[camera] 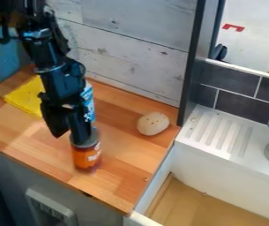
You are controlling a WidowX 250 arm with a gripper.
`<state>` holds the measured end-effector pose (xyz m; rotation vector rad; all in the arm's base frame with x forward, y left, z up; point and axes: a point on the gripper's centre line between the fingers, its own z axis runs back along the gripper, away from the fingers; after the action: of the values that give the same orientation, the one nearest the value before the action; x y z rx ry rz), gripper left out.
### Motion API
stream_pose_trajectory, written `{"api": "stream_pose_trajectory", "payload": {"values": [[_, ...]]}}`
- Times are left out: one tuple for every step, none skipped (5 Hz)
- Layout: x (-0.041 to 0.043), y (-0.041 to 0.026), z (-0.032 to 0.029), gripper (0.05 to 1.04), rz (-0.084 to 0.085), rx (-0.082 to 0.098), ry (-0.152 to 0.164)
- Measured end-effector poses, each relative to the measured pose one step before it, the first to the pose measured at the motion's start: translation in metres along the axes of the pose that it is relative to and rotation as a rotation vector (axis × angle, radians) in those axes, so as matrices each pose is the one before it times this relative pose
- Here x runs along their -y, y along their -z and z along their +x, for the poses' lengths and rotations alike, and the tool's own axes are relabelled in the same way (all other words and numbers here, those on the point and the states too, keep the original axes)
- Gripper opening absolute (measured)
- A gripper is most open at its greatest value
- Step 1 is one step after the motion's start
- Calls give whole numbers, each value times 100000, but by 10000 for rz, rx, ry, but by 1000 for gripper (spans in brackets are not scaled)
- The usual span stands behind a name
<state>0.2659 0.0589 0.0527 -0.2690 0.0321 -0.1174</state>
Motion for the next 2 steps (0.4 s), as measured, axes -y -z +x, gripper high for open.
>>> {"api": "stream_pose_trajectory", "payload": {"values": [[1037,111,23,1000,47,-29,175],[-37,-1900,256,1000,442,675,123]]}}
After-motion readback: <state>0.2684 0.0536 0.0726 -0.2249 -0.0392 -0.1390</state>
